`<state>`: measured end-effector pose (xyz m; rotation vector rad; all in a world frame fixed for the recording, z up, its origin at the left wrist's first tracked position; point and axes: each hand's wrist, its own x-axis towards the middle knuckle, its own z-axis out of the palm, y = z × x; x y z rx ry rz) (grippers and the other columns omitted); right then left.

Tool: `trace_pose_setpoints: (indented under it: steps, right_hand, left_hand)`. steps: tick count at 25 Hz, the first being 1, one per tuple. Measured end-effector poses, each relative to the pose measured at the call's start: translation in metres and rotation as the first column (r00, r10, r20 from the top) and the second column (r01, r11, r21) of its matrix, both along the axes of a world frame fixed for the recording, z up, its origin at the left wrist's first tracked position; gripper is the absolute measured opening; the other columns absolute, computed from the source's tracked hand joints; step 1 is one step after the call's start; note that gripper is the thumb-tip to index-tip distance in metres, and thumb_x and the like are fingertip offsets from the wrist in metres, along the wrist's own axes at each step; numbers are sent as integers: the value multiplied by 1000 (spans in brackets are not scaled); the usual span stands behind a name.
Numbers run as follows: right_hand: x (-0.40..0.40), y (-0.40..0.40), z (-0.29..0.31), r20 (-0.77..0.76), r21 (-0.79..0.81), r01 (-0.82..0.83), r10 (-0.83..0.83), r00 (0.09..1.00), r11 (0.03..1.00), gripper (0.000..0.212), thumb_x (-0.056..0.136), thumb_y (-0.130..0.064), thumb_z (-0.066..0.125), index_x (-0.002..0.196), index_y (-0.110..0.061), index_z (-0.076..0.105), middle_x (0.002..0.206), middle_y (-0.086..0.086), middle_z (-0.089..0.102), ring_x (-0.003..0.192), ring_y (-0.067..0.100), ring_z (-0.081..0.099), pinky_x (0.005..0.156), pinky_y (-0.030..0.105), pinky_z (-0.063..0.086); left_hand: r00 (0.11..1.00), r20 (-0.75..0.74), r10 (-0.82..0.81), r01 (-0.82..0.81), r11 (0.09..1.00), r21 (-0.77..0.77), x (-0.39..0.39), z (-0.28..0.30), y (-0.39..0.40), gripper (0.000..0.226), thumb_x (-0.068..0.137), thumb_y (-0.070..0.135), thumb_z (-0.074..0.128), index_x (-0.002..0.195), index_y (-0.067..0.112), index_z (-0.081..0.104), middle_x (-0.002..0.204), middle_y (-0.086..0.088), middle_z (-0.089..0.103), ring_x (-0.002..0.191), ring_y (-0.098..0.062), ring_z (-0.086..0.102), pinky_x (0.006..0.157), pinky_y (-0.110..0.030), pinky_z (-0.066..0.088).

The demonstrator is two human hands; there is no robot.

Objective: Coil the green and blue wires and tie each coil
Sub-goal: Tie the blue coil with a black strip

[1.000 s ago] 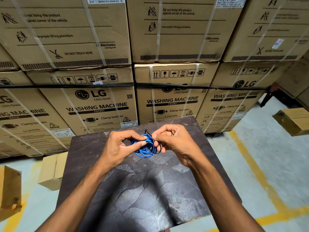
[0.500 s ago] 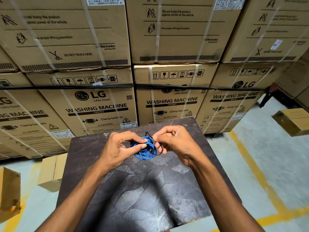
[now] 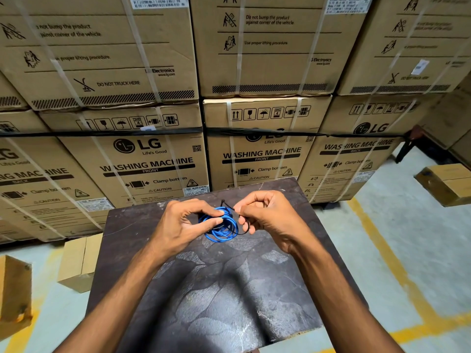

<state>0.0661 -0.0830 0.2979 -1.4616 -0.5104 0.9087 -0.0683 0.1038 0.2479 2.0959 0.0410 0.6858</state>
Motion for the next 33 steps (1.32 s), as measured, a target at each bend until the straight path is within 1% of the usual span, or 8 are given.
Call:
trace_pose_setpoints:
  steps: [4, 8, 11, 15, 21, 24, 29, 33]
  right_hand:
    - [0, -1, 0, 1, 9, 1, -1, 1000, 1000, 11, 91, 12, 63, 91, 6, 72, 64, 13, 68, 49, 16, 58, 45, 21, 49]
    - [0, -2, 0, 5, 4, 11, -11, 1000, 1000, 10, 91, 12, 63, 92, 7, 72, 65, 14, 68, 50, 17, 59, 46, 22, 49]
    - [1, -2, -1, 11, -10, 13, -13, 1000, 1000, 11, 92, 11, 62, 92, 7, 72, 65, 15, 68, 49, 17, 59, 46, 22, 49]
    - [4, -1, 2, 56, -39, 3, -1, 998, 999, 11, 92, 11, 63, 90, 6, 73, 64, 15, 67, 48, 17, 58, 46, 22, 49]
    - [5, -4, 3, 113, -37, -6, 10, 993, 999, 13, 91, 10, 65, 87, 2, 74, 65, 16, 68, 50, 20, 60, 47, 24, 50]
    - [4, -5, 2, 113, -36, -9, 13, 993, 999, 13, 91, 10, 64, 87, 2, 74, 65, 15, 68, 50, 20, 60, 47, 24, 51]
    - [5, -5, 2, 121, -38, -15, 19, 992, 999, 14, 91, 11, 63, 88, 3, 74, 64, 15, 69, 50, 20, 60, 48, 24, 51]
    - [5, -4, 1, 123, -47, -16, 22, 992, 999, 14, 91, 11, 63, 88, 3, 74, 64, 15, 69, 50, 21, 59, 47, 24, 51]
  left_hand:
    - [1000, -1, 6, -6, 1000, 24, -1, -1, 0, 16, 82, 30, 81, 95, 21, 81, 86, 7, 79, 75, -18, 73, 65, -42, 57]
    - [1000, -4, 11, -11, 999, 42, -1, -1, 0, 17, 82, 30, 81, 95, 20, 82, 86, 6, 79, 75, -18, 73, 65, -43, 57]
    - [1000, -19, -2, 3, 998, 63, -2, -1, 0, 15, 81, 24, 84, 96, 22, 81, 86, 8, 78, 75, -16, 73, 66, -40, 58]
    - [999, -49, -19, 24, 995, 96, -4, 0, -1, 20, 80, 15, 86, 97, 24, 81, 87, 11, 77, 76, -13, 72, 68, -32, 56]
    - [999, -31, 13, -12, 1000, 22, -4, 0, 0, 12, 81, 26, 83, 93, 24, 81, 85, 8, 79, 76, -18, 74, 66, -44, 57]
    - [999, -51, 14, -13, 1000, 29, -5, 0, 0, 14, 81, 19, 85, 94, 23, 82, 86, 9, 79, 78, -16, 74, 67, -45, 57]
    - [999, -43, 6, -4, 999, 38, -4, 1, -1, 16, 81, 30, 82, 94, 21, 82, 84, 7, 78, 76, -17, 73, 65, -44, 57]
    - [999, -50, -16, 19, 998, 66, -5, 1, -1, 15, 81, 30, 83, 95, 25, 81, 85, 9, 78, 75, -16, 73, 65, -42, 57]
